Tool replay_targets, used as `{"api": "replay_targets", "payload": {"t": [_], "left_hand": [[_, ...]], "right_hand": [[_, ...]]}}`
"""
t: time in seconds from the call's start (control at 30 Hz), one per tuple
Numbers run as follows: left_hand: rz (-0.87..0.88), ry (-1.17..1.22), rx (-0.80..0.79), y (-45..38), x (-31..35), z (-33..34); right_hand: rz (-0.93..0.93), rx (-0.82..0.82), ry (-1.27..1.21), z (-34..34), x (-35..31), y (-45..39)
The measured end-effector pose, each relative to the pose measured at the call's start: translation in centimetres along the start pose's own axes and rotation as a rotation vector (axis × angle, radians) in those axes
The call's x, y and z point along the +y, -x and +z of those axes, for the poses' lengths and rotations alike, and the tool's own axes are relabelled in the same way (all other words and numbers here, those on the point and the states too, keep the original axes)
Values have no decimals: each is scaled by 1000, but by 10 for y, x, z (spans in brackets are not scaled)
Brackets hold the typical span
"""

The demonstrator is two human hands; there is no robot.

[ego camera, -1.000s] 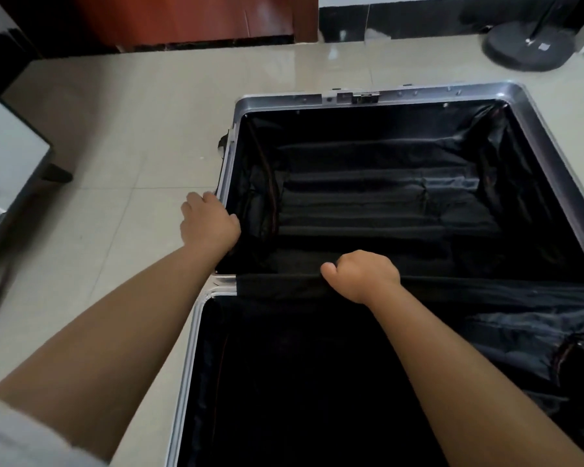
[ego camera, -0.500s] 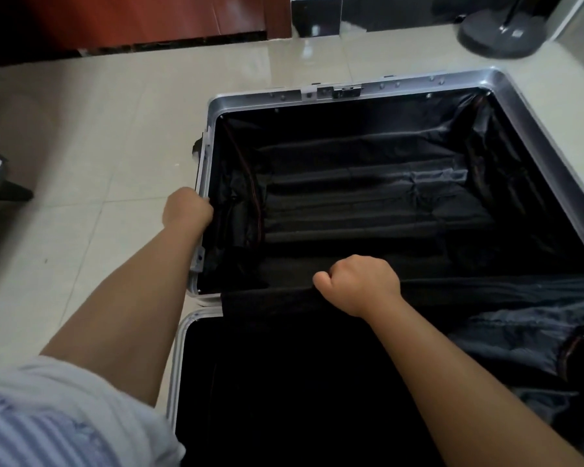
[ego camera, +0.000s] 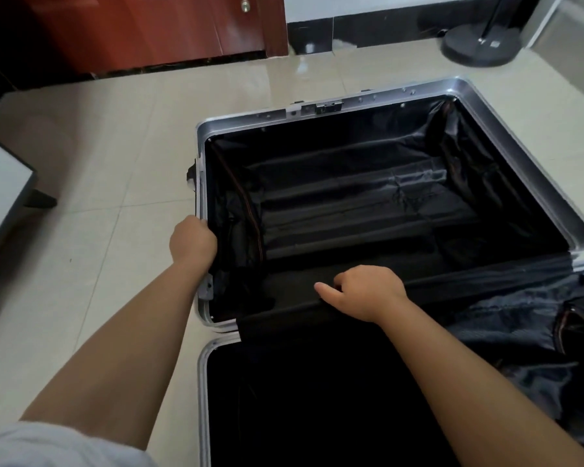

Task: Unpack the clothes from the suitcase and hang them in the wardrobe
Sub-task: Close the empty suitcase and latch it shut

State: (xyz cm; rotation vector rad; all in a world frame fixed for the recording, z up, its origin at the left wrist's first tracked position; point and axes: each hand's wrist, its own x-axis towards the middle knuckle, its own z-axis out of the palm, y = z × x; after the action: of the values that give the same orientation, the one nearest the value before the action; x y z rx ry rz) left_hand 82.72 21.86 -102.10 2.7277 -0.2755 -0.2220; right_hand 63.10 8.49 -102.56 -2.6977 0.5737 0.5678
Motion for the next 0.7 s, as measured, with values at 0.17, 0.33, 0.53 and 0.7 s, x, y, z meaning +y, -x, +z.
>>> {"api": "replay_targets", "payload": {"t": [0.17, 0.33, 0.53, 0.7], "left_hand": [[-68, 24, -36, 30, -25, -10], [-65, 55, 7, 39, -32, -25], [-34, 81, 67, 48, -30, -33], [-20, 110, 129, 53, -29, -36]], "right_hand": [[-29, -63, 61, 5, -7, 19], [-16, -77, 65, 6, -17, 19], [-83, 97, 120, 6, -16, 28], [-85, 194, 183, 12, -18, 32]]}}
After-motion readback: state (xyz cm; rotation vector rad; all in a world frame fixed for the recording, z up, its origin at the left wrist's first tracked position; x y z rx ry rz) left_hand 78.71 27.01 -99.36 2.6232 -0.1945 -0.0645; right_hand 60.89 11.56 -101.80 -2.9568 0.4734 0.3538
